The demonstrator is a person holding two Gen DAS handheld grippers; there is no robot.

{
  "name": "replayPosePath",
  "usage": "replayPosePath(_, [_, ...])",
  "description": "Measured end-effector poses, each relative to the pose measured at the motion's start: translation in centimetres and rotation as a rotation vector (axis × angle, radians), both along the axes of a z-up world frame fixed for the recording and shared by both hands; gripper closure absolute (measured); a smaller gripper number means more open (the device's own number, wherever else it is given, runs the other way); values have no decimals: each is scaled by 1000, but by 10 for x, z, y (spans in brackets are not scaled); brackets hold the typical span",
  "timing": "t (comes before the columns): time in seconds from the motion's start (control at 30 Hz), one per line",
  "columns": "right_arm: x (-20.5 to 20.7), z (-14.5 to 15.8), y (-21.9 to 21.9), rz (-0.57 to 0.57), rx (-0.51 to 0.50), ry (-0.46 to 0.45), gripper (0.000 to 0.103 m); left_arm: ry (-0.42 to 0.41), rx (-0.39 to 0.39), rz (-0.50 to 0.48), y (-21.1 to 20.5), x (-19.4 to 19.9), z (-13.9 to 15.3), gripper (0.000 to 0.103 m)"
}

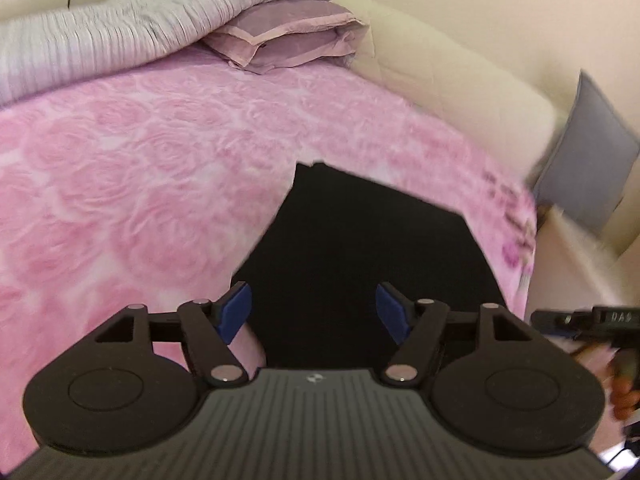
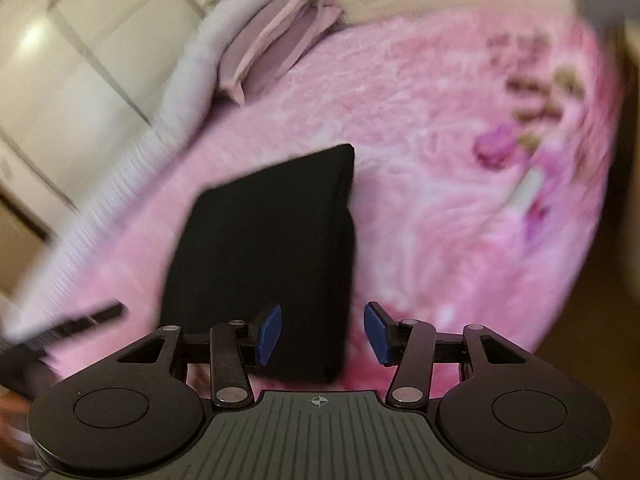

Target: Fold clothes

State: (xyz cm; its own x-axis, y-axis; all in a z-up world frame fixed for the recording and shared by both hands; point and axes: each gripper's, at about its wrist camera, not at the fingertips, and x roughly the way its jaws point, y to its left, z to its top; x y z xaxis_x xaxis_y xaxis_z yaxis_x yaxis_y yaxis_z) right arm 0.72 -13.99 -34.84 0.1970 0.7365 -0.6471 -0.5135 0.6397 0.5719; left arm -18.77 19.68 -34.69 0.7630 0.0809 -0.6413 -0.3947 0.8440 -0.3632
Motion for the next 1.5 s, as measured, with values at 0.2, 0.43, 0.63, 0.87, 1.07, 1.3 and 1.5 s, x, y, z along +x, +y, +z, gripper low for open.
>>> replayPosePath(0.2, [54, -32, 30, -10, 66, 145, 37, -30, -202, -18, 59, 45, -42, 37])
replayPosePath(0.43, [95, -61, 66, 6, 165, 257, 37, -89, -435, -116, 93, 83, -88, 36])
replayPosePath(0.63, [113, -74, 95, 116, 221, 316, 37, -117, -494, -205, 82, 104, -96, 41])
replayPosePath(0.87, [109, -74, 117, 161, 135, 297, 71, -78, -497, -155, 68, 108, -93, 82])
replayPosePath(1.07, [95, -33, 118, 169, 163, 372, 82, -115, -535, -54, 57, 64, -42, 86])
replayPosePath(1.3, [29, 77, 156, 376, 129, 442, 83, -161, -515, 205, 28, -76, 79, 86])
replayPosePath(1.5, [-72, 164, 207, 679, 114, 502, 83, -206, -425, 519, -26, -239, 188, 86])
